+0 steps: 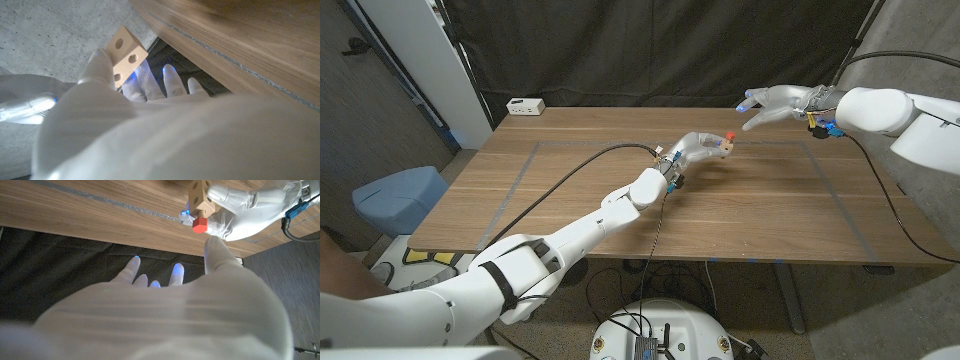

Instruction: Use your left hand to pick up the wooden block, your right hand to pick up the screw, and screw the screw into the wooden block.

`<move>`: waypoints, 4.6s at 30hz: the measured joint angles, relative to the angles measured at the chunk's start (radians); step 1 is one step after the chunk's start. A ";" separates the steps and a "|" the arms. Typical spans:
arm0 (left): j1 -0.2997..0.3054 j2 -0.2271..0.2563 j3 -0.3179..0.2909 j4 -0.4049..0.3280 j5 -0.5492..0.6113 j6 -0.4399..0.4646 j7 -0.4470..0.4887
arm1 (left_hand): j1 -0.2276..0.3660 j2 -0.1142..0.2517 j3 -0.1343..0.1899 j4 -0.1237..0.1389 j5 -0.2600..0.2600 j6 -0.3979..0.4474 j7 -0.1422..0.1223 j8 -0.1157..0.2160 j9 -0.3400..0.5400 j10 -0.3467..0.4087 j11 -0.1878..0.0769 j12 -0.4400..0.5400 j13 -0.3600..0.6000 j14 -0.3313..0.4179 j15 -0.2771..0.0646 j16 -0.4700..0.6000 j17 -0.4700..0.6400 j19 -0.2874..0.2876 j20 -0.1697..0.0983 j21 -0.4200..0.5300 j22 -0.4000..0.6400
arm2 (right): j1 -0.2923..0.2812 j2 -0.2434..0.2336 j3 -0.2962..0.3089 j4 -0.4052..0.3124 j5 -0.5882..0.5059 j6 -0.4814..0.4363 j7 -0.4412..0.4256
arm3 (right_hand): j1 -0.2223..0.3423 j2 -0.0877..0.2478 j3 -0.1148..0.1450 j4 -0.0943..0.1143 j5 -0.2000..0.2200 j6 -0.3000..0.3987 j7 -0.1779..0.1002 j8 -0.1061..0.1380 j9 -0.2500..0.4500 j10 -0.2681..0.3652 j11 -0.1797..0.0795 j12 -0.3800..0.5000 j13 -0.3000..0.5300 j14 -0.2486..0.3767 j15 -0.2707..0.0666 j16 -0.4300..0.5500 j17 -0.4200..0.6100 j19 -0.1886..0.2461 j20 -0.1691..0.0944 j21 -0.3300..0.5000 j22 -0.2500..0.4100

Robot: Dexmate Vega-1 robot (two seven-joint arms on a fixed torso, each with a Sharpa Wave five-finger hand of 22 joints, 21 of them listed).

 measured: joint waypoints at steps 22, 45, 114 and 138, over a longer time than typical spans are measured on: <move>-0.009 -0.008 0.008 0.017 0.016 -0.011 0.011 | 0.000 0.000 0.001 0.001 0.005 0.000 0.000 0.001 -0.001 0.000 0.000 -0.004 -0.001 0.000 0.000 0.000 0.000 0.000 0.000 0.000 0.000 | 0.223 0.048 -0.149 0.025 -0.157 -0.020 0.274 | 0.042 -0.002 0.016 0.000 0.000 -0.010 -0.015 -0.016 0.005 -0.020 -0.009 0.000 0.000 -0.009 0.009 0.000 0.000 -0.021 0.003 0.000 0.000; -0.024 -0.020 0.012 0.051 0.020 -0.030 0.018 | -0.005 0.005 0.002 0.002 0.004 0.000 0.000 -0.001 0.000 0.002 -0.002 -0.010 0.000 0.000 0.000 0.000 0.000 0.000 0.000 0.000 0.000 | 0.325 0.125 -0.229 0.071 -0.310 0.027 0.402 | 0.093 -0.021 0.027 -0.003 0.000 0.060 -0.041 0.012 0.009 0.006 -0.034 0.016 0.000 0.006 -0.006 0.013 0.000 -0.012 -0.006 0.004 0.000; 0.000 -0.003 0.019 -0.017 0.048 0.011 0.038 | -0.001 0.001 0.001 0.001 0.005 0.000 0.000 0.000 0.000 0.009 0.002 -0.010 0.005 0.005 -0.005 -0.007 0.000 0.005 -0.005 0.000 0.000 | 0.256 0.139 -0.203 0.087 -0.327 0.060 0.368 | 0.109 -0.035 0.018 0.022 0.000 0.217 0.001 0.108 0.051 0.089 -0.001 0.023 -0.002 0.080 -0.039 0.028 0.003 0.121 -0.070 0.020 -0.002; -0.004 -0.005 0.020 -0.010 0.050 0.001 0.038 | -0.004 0.004 0.002 0.002 0.004 0.000 0.000 0.000 -0.001 0.011 0.000 -0.011 0.004 0.005 -0.005 -0.008 0.000 0.005 -0.005 0.000 0.000 | 0.216 0.136 -0.187 0.079 -0.304 0.054 0.296 | 0.109 -0.027 0.017 0.023 0.000 0.280 0.039 0.151 0.065 0.138 0.013 0.023 -0.002 0.128 -0.062 0.038 0.002 0.174 -0.099 0.027 -0.002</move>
